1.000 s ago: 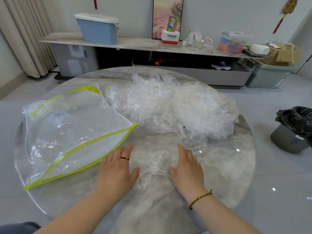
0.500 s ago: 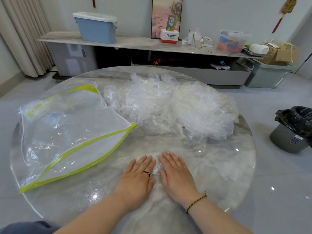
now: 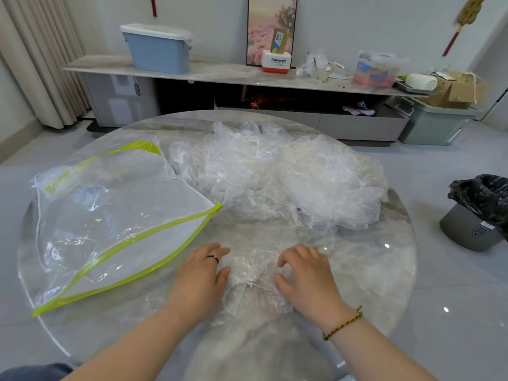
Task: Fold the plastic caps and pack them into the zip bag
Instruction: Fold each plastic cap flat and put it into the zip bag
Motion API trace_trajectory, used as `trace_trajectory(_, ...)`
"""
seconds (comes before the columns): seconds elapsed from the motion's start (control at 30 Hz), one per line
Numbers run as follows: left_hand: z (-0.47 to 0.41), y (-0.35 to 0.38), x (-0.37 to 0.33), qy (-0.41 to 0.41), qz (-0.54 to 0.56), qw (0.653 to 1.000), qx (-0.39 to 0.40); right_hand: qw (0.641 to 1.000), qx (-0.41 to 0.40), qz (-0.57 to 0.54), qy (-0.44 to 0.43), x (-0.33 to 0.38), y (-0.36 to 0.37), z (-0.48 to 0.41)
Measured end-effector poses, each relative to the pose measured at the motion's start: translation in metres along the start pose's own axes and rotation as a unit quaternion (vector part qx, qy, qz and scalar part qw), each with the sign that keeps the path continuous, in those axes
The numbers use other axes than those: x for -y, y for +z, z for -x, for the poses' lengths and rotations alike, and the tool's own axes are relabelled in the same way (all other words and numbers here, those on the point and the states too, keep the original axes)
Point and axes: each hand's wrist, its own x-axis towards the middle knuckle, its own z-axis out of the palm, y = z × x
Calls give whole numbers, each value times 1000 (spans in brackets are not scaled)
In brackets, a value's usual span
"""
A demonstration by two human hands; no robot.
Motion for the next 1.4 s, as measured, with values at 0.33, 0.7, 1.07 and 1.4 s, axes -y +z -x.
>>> trace_trajectory(0.33,2,-9,0,-59,60,994,68,992,102,68,-32,-2,-11,11)
trace_trajectory(0.7,19,-1,-14,35,-66,993,89,996,-66,-16,-55,-12,14,5)
trace_trajectory(1.07,19,-15,-12,106,-45,992,-42,992,42,10,-119,12,22,44)
trace_trajectory(1.4,24,-5,0,216,-61,968,113,983,37,-170,-63,-3,15,29)
